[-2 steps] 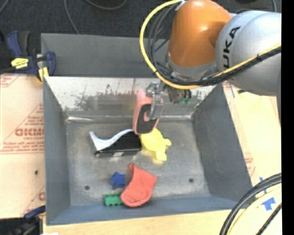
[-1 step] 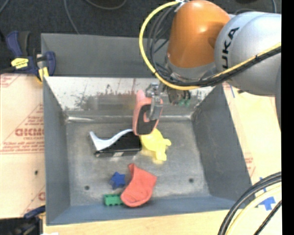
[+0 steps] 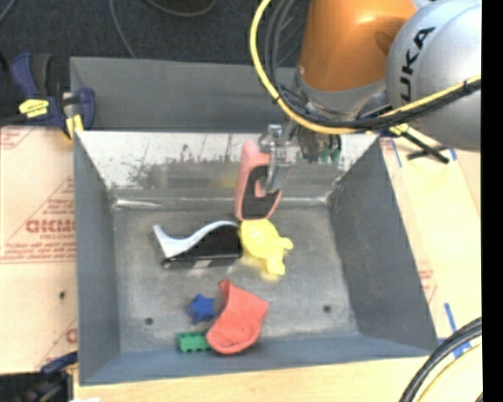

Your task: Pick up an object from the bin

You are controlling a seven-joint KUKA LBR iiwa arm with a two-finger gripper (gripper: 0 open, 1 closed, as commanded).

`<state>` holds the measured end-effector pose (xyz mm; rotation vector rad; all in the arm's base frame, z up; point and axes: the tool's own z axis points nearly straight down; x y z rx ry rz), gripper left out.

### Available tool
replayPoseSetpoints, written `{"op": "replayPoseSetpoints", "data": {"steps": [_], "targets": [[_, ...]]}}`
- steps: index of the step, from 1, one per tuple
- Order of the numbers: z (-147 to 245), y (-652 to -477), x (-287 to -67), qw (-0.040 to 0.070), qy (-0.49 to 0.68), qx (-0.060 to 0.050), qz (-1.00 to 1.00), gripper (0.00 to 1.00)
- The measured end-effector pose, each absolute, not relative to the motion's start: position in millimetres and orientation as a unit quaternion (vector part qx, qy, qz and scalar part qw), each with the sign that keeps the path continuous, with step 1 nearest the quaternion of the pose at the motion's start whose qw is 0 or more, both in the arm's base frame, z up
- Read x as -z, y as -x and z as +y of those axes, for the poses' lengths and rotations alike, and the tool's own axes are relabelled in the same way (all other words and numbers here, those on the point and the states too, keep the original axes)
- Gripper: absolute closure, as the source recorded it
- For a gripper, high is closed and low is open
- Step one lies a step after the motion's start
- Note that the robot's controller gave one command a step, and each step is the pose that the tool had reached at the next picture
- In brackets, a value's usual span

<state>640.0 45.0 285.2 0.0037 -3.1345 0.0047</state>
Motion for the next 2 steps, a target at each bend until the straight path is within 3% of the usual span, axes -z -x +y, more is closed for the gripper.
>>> {"op": "replayPoseSetpoints", "data": {"steps": [1, 2], "targets": [[48.6, -640.3, -353.5, 0.002, -0.02, -0.001, -1.0, 0.0], [57.8, -640.1, -380.3, -0.002, -0.019, -0.001, -1.0, 0.0]]}}
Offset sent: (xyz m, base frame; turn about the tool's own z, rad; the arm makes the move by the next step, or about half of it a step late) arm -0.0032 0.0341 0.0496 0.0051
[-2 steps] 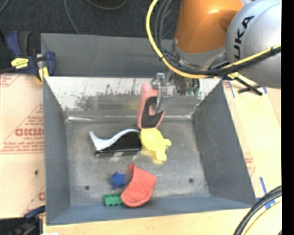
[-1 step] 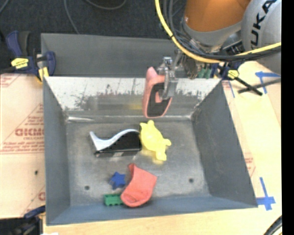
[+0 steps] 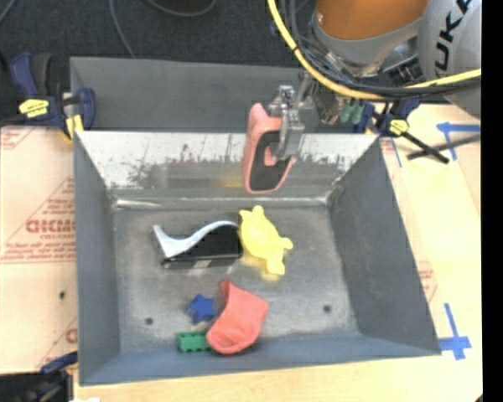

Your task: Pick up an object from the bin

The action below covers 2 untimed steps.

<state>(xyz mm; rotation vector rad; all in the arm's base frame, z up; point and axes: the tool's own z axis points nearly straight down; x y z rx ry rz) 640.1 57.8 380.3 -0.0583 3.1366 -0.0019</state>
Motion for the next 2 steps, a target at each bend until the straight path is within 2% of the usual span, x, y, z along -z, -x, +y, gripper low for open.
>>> {"op": "replayPoseSetpoints", "data": {"steps": [1, 2], "targets": [[56.3, -640.0, -387.6, -0.005, 0.019, 0.001, 1.0, 0.0], [46.2, -630.4, -437.2, -0.003, 0.013, 0.0, 1.0, 0.0]]}}
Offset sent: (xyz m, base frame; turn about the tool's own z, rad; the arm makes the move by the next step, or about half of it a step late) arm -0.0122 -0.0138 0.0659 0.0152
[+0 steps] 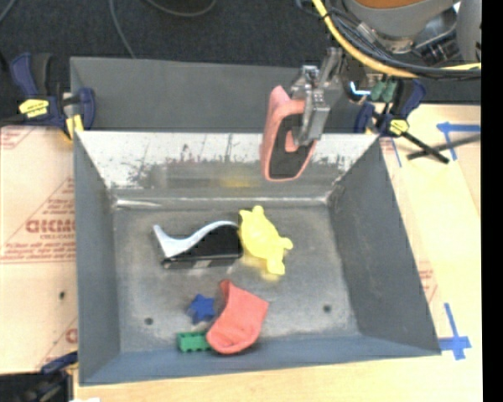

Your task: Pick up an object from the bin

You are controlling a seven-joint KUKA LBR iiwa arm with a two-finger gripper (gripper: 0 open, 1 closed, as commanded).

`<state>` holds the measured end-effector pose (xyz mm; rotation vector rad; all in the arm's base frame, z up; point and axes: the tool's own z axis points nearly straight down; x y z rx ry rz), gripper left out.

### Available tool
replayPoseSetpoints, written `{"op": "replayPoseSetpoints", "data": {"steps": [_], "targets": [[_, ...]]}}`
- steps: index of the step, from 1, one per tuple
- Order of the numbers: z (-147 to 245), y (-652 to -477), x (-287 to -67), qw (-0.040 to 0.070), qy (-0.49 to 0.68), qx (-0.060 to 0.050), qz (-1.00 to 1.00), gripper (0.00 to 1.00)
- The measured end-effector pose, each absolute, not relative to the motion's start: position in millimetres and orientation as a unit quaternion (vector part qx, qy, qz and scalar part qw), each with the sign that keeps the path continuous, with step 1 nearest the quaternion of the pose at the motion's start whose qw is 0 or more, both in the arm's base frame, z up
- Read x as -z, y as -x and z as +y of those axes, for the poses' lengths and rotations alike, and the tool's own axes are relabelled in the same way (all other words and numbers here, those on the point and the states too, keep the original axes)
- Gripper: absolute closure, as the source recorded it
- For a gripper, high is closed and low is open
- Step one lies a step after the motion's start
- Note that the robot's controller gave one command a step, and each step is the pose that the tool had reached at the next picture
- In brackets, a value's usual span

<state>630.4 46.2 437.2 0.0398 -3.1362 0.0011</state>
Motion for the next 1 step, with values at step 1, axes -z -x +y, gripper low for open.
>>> {"op": "replayPoseSetpoints", "data": {"steps": [1], "targets": [[45.1, -629.0, -467.0, 0.0, -0.013, -0.001, -1.0, 0.0]]}}
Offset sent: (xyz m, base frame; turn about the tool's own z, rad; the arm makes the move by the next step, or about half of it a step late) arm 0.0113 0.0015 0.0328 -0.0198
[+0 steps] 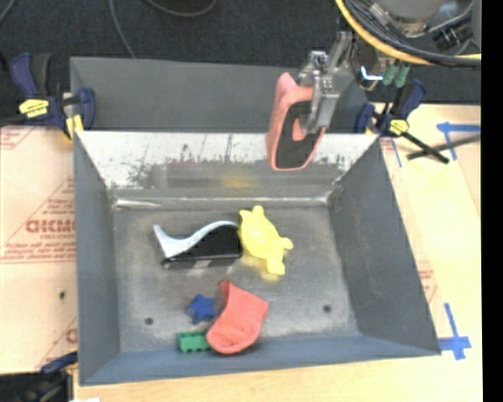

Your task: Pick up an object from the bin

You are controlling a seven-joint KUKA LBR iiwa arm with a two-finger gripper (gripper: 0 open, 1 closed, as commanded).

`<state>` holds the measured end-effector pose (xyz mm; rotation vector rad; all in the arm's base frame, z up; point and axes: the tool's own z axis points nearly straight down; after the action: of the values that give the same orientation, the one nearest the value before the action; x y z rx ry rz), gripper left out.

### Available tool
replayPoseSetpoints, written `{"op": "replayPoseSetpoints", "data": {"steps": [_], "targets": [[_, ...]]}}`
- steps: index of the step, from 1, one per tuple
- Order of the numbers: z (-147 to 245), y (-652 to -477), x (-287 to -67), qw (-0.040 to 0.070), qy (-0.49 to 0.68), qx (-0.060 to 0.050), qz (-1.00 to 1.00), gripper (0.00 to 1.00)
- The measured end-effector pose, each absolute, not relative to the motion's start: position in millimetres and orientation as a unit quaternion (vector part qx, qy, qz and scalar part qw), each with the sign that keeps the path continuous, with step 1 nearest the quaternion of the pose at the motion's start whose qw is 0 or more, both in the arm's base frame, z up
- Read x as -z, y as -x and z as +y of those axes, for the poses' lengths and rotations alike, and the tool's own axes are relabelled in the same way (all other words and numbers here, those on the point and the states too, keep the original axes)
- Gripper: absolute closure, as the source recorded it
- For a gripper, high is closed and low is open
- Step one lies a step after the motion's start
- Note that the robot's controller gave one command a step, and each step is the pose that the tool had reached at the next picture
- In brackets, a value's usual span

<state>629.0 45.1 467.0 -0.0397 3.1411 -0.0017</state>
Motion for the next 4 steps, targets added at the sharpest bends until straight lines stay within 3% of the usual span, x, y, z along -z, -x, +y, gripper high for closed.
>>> {"op": "replayPoseSetpoints", "data": {"steps": [2, 4], "targets": [[42.1, -643.8, -466.5, -0.001, 0.026, 0.001, 1.0, 0.0], [34.6, -639.2, -464.6, -0.002, 0.024, 0.001, 1.0, 0.0]]}}
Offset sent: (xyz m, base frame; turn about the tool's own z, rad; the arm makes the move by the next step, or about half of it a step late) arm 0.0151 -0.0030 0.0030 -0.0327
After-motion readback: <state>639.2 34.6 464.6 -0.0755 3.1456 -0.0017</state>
